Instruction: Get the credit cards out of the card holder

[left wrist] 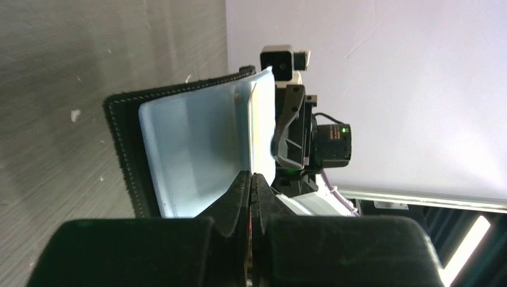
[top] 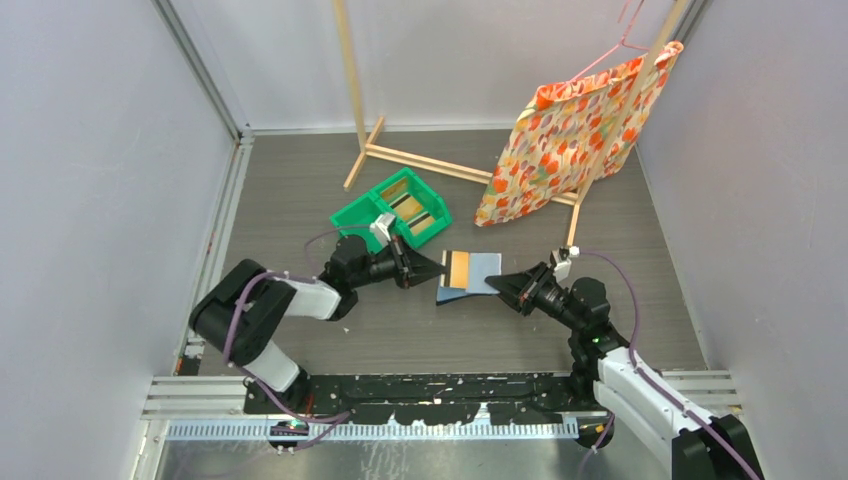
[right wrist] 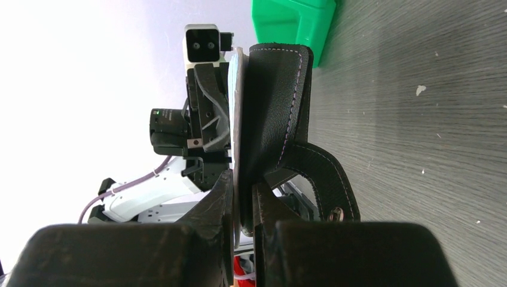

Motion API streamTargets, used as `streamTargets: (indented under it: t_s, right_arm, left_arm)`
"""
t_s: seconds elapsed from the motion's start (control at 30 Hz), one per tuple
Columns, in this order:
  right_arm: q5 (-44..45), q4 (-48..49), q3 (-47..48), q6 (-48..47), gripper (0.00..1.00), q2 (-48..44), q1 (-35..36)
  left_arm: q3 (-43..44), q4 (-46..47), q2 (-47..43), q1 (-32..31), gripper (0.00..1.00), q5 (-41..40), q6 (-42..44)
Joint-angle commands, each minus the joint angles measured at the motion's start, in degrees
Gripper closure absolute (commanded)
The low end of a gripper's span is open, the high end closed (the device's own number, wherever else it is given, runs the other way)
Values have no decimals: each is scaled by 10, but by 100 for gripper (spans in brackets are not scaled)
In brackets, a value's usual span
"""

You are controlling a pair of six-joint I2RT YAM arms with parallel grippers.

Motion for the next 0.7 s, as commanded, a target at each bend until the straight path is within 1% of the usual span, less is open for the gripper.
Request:
streamTargets:
  t_s: [0.0,0.1,0.13,0.17,0.27,0.37,0.47,0.5,0.53,0.6,0.67]
  right_arm:
    - [2,31,6,1,99,-25,-5]
    - [3,19,5,-2,99,-32,-5]
    - [3,16,6,-6,99,-32,-6]
    - [3,14,7,-8,99,-31,-5]
    - [1,10,14,-17,99,-23,-5]
    - [-6,-17,30,-39,99,-12,-6]
    - [-6,-102,59,-84,99,-23,-5]
    - [-3,-129,68,-100,99,-29,-6]
    - [-1,-153,80,-118,99,-35,-6]
    - [0,-186,91,-132,99,-43,-5]
    - [0,-203,101,-141,99,-51,-6]
  left_arm:
    - [-2,-124,-100,52,99,33,68]
    - [33,-327,-196,74,99,32,159]
    - [62,-432,-234,76,99,22,208]
    - [86,-500,-259,77,100,9,239]
    - [150,-640,-294,78,99,-14,314]
    - [228,-768,-295,78,99,-44,388]
    - [323,-904,-274,78,99,-110,480]
    - [350,-934,-265,77,99,-127,508]
    - [383,-957,-251,78,99,-140,554]
    - [426,-991,-232,78,99,-152,616]
    - [489,-1023,-202,77,100,-180,686]
